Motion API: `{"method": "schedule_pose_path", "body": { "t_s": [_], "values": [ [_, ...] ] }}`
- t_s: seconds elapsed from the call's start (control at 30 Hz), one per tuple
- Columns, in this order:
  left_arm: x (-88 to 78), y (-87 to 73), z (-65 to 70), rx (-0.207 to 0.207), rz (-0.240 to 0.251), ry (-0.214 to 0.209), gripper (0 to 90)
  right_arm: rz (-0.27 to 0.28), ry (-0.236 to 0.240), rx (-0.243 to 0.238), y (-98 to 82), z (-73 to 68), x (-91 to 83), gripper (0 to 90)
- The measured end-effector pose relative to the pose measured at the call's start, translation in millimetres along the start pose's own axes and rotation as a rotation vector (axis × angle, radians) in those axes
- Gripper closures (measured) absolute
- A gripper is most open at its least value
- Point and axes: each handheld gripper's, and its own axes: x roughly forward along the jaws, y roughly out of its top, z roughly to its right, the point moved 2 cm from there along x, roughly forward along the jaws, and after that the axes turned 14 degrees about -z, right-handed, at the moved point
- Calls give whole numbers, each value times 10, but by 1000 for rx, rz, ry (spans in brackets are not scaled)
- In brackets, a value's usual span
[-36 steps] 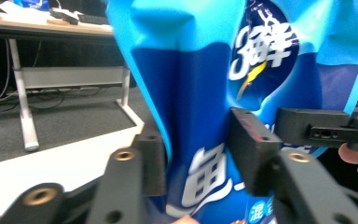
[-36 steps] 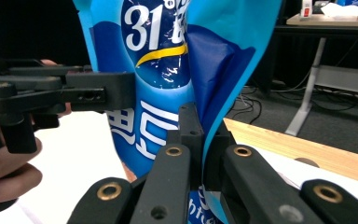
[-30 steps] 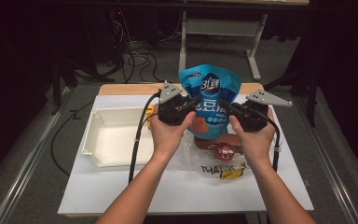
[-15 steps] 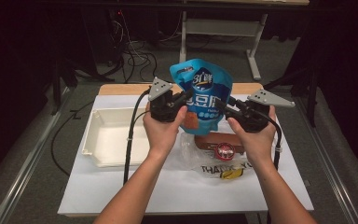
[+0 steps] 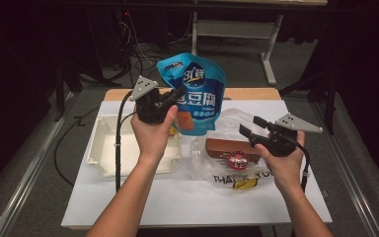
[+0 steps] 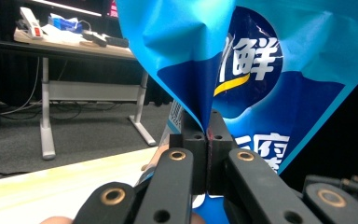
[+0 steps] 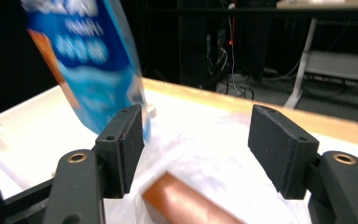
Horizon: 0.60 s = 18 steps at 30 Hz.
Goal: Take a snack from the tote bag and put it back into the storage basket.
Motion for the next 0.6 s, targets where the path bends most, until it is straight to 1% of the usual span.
{"method": "schedule_pose_path", "body": {
  "t_s": [0.1, 0.23, 0.27, 0.3, 0.33, 0.37, 0.4, 0.47, 0.53, 0.6],
  "values": [
    [-58, -8, -63, -5, 2, 12, 900, -23, -9, 15, -156, 46, 15, 359],
    [-137, -16, -171, -22, 14, 23, 900, -32, -19, 36, -338, 94, 0, 358],
    [-153, -18, -198, -21, 11, 19, 900, -37, -23, 37, -380, 111, -2, 358],
    [-169, -20, -221, -20, 7, 25, 900, -42, -27, 41, -423, 127, -6, 358],
    [-183, -24, -244, -23, 6, 28, 900, -46, -31, 47, -466, 150, -7, 356],
    [-198, -31, -269, -25, 2, 32, 900, -55, -36, 66, -543, 203, -11, 348],
    [-209, -38, -291, -27, -1, 37, 900, -55, -36, 66, -543, 203, -11, 348],
    [-232, -59, -330, -28, -3, 53, 900, -69, -43, 79, -598, 240, -17, 345],
    [-259, -87, -369, -25, -5, 69, 900, -76, -58, 76, -643, 266, -29, 345],
    [-291, -116, -417, -34, -4, 80, 900, -84, -64, 76, -684, 284, -38, 345]
  ]
}}
